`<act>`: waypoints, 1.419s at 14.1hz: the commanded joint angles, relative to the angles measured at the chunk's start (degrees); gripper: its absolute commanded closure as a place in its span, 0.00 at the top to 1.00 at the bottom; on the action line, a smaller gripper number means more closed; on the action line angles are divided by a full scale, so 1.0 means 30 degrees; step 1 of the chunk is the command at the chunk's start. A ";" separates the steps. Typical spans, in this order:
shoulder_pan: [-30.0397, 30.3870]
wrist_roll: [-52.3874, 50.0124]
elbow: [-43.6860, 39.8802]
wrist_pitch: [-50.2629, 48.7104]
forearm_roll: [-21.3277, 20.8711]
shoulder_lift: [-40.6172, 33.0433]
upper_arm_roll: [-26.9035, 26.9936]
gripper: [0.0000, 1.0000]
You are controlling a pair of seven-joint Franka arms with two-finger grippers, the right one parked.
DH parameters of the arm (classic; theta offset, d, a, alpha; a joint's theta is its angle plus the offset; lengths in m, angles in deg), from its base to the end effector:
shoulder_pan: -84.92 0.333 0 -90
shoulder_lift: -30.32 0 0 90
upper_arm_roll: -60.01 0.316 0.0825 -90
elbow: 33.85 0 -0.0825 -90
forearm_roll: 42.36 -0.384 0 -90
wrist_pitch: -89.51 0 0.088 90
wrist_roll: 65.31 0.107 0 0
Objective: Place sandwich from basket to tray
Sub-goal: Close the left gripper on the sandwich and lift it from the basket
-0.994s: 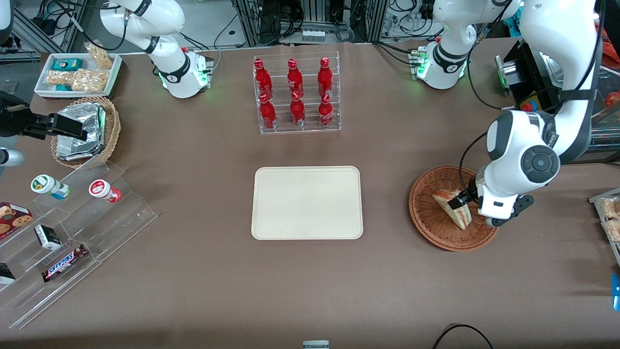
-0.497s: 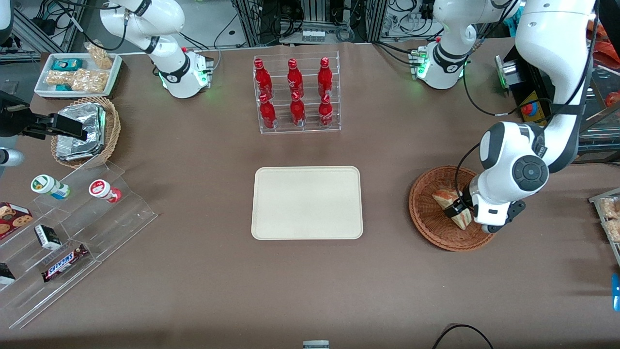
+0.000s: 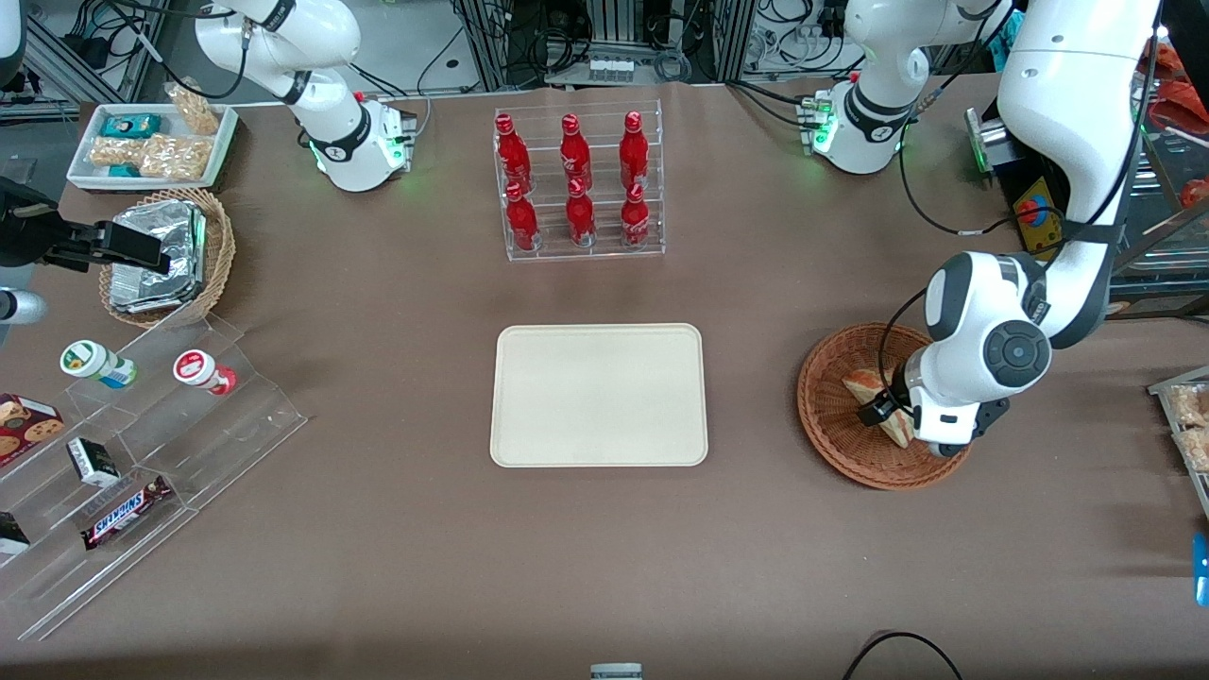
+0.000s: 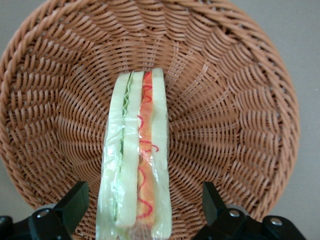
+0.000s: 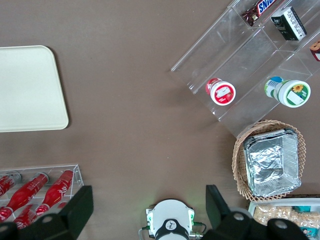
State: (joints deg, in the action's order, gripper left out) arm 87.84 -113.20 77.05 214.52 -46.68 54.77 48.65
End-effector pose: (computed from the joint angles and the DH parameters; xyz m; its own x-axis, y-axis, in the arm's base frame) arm 0.5969 -0.0816 0.2548 0.7843 0.6056 -0.1344 0.5962 -0.7957 -0.1067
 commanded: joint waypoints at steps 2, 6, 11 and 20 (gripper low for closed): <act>0.0110 -0.0501 0.0035 0.0342 -0.0174 0.0377 -0.0050 1.00; 0.0139 -0.0795 -0.0053 0.0342 -0.0144 0.0320 -0.0050 0.35; 0.0139 -0.1411 -0.0024 0.0226 -0.0203 0.0174 -0.0050 0.14; -0.2546 -0.0971 -0.0258 -0.0742 -0.0232 -0.1849 -0.0226 0.14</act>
State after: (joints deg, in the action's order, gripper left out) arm 85.04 -115.64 76.02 213.42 -46.73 50.78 47.68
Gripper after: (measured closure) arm 0.731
